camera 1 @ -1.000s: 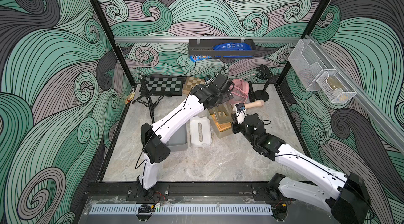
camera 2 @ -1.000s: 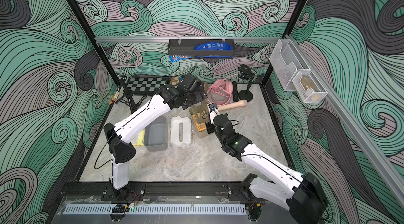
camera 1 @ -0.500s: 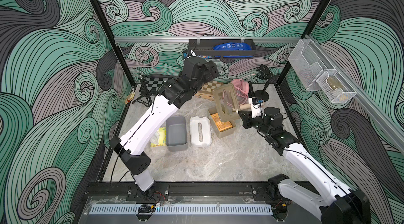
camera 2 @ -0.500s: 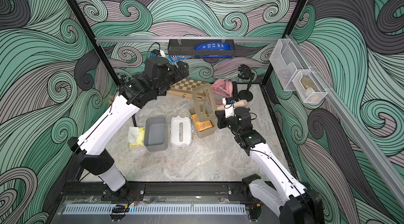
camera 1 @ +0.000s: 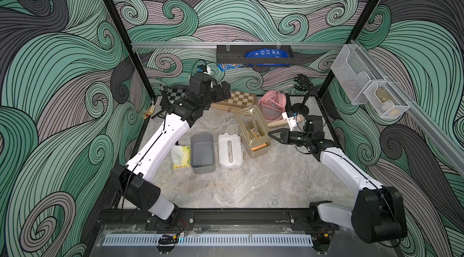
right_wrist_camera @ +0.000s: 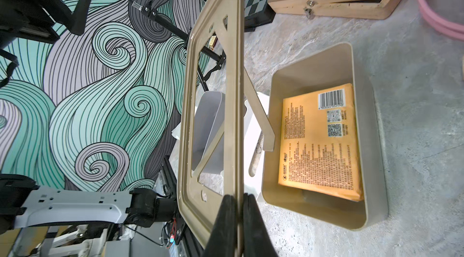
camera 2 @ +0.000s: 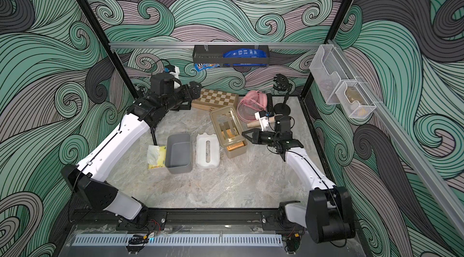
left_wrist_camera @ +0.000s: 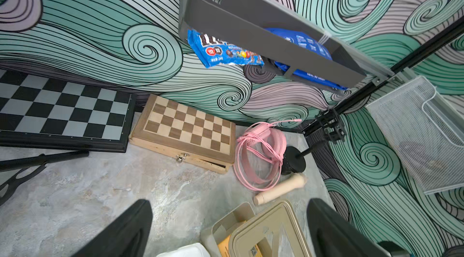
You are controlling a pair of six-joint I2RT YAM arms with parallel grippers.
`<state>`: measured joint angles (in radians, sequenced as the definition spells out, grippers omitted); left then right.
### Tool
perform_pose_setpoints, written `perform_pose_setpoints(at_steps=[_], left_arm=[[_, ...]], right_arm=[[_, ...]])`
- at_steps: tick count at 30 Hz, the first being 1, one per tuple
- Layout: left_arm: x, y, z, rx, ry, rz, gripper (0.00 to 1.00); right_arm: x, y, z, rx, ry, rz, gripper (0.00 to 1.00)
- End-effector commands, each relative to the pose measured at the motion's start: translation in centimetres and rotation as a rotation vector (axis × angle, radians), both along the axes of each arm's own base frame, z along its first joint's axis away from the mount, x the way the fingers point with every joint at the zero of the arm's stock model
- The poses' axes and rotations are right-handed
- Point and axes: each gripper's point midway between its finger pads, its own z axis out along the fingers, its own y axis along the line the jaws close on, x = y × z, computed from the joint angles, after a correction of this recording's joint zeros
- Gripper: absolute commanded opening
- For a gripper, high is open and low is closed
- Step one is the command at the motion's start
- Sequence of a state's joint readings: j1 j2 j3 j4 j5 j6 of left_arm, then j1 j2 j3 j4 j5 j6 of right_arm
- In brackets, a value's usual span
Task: Put the tissue paper into the tissue box
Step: Close the box lid on the tissue box.
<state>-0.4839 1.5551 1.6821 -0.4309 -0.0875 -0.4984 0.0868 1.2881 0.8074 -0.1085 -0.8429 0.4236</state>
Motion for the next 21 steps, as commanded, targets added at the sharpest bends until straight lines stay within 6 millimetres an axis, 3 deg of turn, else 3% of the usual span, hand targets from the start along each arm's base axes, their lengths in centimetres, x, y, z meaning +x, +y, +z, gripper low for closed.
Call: perform_pose_setpoints(at_steps=[1, 8, 16, 21], left_arm=[[0.5, -2.1, -0.6, 0.024, -0.016, -0.11, 0.99], [2.1, -3.8, -3.5, 0.075, 0.026, -0.169, 0.99], [3.1, -5.1, -6.0, 0.094, 0.073, -0.216, 0.99], [3.3, -5.5, -6.9, 0.102, 0.086, -0.231, 0.99]], right_arm=[[0.3, 0.2, 0.7, 0.05, 0.01, 0.073, 0.0], [2.1, -0.7, -2.7, 0.016, 0.122, 0.085, 0.0], [2.5, -2.5, -6.2, -0.041, 0.187, 0.047, 0.0], [1.7, -2.6, -8.2, -0.096, 0.244, 0.046, 0.0]])
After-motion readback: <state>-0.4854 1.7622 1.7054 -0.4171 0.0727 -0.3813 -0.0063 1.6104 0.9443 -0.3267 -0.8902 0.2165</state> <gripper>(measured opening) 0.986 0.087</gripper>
